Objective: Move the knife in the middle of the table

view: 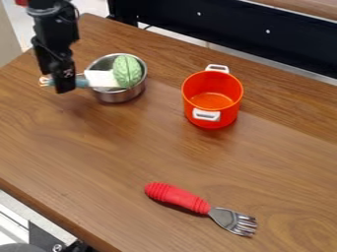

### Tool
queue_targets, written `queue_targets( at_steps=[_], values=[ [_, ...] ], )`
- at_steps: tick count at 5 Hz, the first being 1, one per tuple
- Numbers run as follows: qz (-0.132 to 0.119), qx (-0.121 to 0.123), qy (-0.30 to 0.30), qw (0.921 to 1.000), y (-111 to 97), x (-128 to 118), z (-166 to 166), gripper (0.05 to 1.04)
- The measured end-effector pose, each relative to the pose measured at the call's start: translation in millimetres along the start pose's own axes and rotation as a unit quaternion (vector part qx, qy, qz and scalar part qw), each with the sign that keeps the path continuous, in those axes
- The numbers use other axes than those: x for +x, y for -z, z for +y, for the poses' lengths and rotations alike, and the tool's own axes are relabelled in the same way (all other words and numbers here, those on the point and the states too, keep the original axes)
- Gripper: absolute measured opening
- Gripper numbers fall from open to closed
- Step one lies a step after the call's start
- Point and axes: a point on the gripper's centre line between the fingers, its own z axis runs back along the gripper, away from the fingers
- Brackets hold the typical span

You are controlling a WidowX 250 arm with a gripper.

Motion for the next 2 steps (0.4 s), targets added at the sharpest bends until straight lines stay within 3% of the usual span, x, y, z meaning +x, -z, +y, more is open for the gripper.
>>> queue_targets(
  at_steps=[2],
  values=[
    [0.023, -0.008, -0.010, 0.9997, 9.1, 5.7, 6.1, 0.997]
  ],
)
